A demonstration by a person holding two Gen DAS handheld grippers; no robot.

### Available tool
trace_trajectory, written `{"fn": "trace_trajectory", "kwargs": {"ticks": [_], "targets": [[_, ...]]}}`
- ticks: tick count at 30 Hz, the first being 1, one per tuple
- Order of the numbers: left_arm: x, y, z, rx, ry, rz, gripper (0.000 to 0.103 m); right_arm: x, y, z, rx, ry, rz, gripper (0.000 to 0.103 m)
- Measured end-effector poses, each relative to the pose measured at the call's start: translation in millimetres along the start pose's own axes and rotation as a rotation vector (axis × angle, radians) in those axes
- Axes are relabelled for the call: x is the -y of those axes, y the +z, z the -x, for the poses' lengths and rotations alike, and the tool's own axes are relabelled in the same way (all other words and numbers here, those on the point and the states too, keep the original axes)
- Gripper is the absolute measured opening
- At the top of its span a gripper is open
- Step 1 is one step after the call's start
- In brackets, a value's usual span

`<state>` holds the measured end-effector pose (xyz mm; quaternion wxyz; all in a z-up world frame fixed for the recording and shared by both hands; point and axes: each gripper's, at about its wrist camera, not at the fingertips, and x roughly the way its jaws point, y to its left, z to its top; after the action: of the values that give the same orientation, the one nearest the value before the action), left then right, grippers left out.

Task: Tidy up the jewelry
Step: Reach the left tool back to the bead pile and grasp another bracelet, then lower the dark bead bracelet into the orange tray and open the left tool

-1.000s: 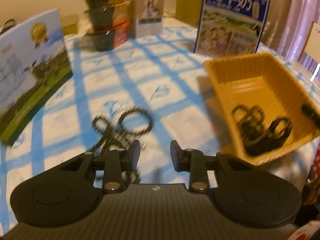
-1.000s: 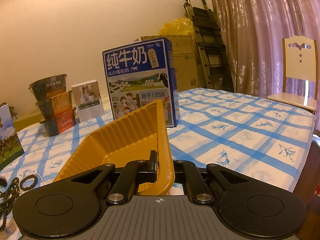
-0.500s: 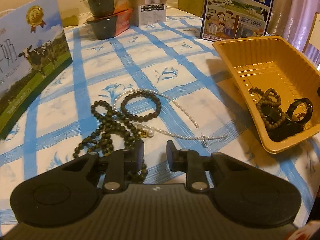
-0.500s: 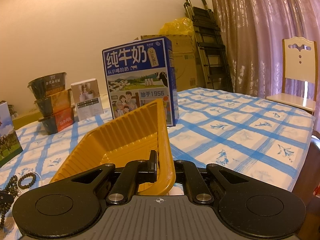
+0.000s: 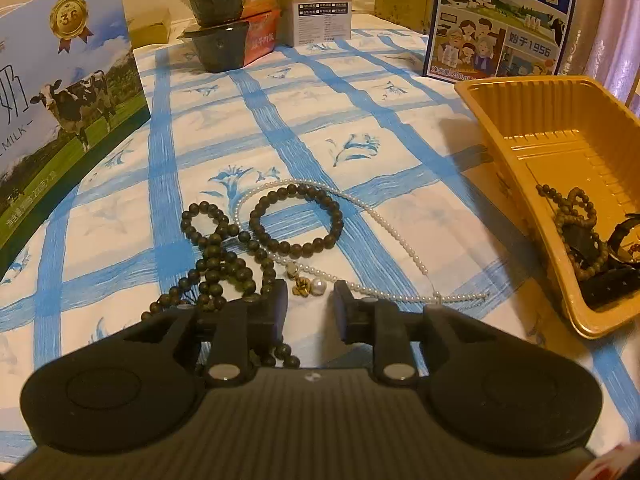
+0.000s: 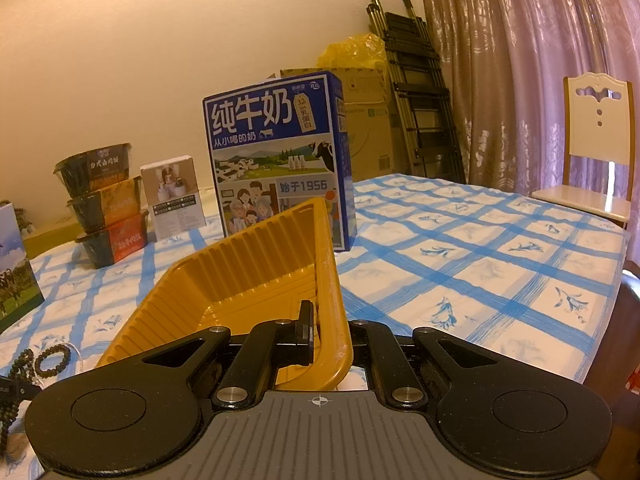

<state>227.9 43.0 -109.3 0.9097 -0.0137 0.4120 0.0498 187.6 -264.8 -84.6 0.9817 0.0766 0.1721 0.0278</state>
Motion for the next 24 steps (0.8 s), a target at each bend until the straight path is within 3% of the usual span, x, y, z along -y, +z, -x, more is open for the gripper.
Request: {"fn": "trace_trajectory", "kwargs": {"ticks": [17, 24], "targets": [[10.5, 1.1, 10.5, 0.036, -0.002, -0.058, 0.016, -0.6, -0.2, 0.0, 0.0, 0.0, 0.001, 0.007], [38.6, 9.2, 45.6, 0.075, -0.089, -0.063, 0.016, -0.4, -0.2, 0.2, 0.002, -0.002, 0.006, 0.007]]}}
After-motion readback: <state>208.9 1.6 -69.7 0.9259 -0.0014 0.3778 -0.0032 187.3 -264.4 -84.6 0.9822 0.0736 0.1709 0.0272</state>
